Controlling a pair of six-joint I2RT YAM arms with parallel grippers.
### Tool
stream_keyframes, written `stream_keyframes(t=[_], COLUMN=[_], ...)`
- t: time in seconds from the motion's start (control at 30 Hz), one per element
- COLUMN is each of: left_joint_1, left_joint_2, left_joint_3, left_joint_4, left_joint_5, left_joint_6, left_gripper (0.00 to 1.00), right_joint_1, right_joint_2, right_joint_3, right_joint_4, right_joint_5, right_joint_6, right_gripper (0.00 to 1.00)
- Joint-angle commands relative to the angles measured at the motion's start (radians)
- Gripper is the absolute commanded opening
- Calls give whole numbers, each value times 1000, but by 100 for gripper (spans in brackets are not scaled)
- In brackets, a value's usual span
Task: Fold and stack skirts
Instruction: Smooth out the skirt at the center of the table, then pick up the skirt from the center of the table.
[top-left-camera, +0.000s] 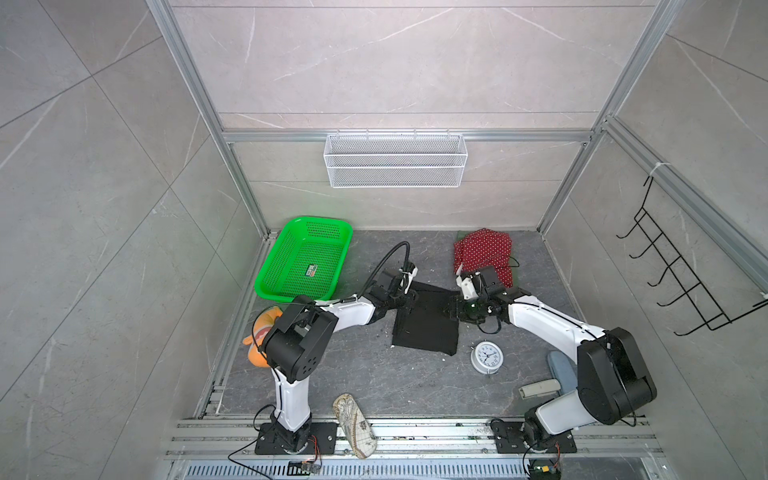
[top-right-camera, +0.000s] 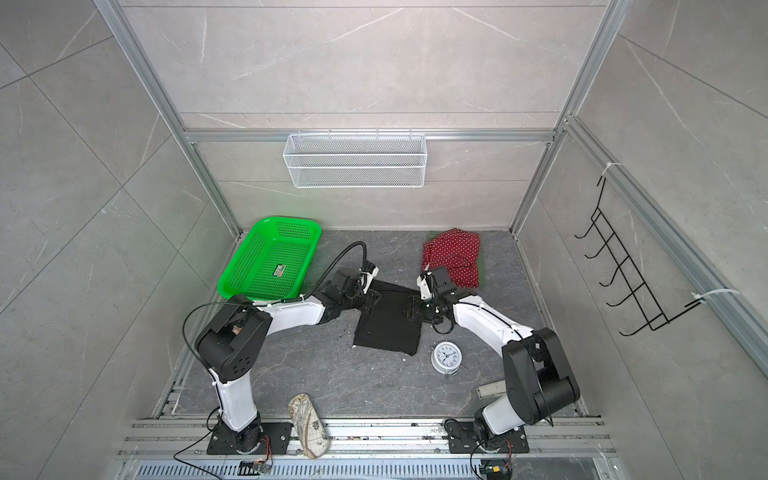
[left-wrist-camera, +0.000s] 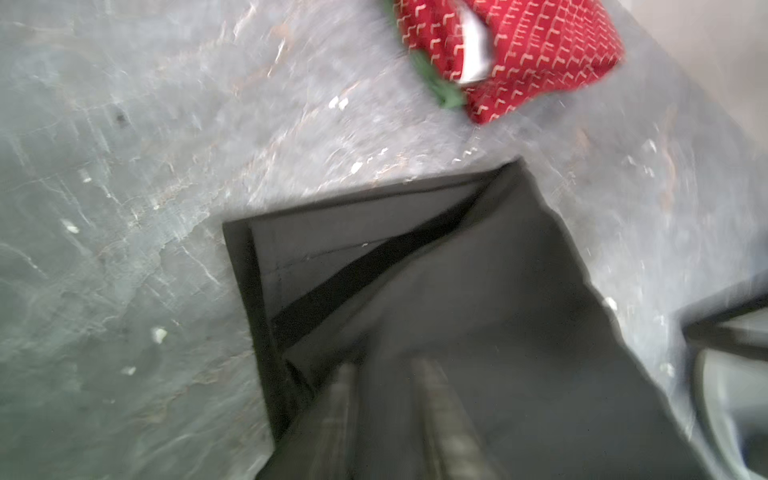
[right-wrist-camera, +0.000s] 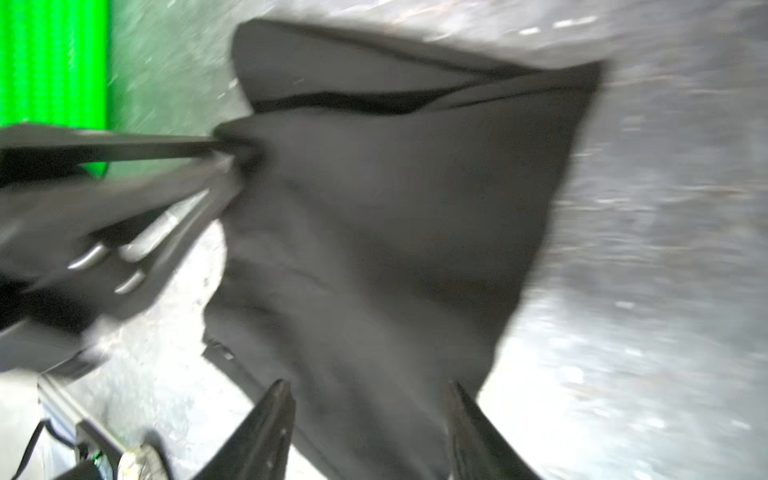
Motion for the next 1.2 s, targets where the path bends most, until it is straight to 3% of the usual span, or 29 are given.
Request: stream_keyframes(t=[0.0,0.1,0.5,1.17], left_joint_1=[3,-8,-36,-36], left_joint_2=[-80,-103,-38,98], left_joint_3=[-31,-64,-162,-97], left_joint_4=[-3,-1,72,81], left_joint_5=[51,63,30,46], left_joint_6=[-29,-62,-202,-263], left_gripper=[44,44,39,32], right_joint_1=[-35,-65,-119,-118], right_joint_2=[13,23,120,312], right_joint_3=[-10,-39,-59,83], right_joint_4=[-37,-9,56,124], right_joint_5=[-28,-51,-159,-214], right_joint_6=[-36,-37,-26,7], right_gripper=[68,76,80,71])
